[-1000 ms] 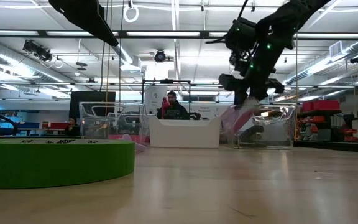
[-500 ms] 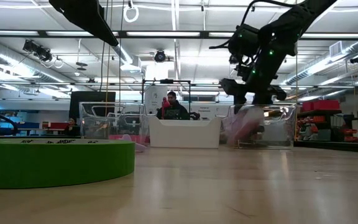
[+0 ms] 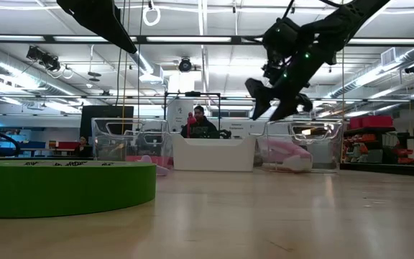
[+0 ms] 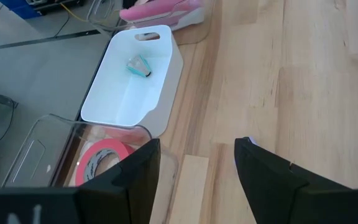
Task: Pick and place Stapler, Stapler remover, tape
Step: Put the purple staple remover into the white bin
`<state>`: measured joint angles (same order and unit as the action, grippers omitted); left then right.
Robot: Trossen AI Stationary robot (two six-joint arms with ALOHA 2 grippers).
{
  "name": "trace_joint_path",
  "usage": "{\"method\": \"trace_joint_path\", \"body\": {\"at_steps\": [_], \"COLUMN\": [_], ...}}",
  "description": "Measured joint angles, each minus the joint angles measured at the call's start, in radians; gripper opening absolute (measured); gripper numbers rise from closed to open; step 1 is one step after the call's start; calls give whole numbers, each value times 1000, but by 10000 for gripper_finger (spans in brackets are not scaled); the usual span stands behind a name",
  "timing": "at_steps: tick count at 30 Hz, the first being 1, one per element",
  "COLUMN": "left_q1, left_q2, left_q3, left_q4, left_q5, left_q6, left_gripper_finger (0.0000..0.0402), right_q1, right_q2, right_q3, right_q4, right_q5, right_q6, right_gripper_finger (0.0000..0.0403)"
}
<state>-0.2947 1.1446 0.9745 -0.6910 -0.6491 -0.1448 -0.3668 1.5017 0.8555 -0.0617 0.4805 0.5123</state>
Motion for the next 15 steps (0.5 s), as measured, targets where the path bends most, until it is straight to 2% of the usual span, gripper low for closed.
{"method": "trace_joint_path", "body": {"at_steps": [7,10,15], "left_q1": [0,0,0], "left_q2": [0,0,0], "left_q3": [0,0,0], "left_q4": [0,1,2], "left_q5": [3,44,58], "left_q6": [-1,-1,-1], "left_gripper_finger": [211,211,211], "right_q1": [15,56,166], "right_q2": [-84,-103,-94], "right_q3": [1,1,2], "right_q4": [162,202,230], "right_q5": [-278,-388,-464], "right_q6": [-118,-165,-226], "right_gripper_finger": [186,172,164]}}
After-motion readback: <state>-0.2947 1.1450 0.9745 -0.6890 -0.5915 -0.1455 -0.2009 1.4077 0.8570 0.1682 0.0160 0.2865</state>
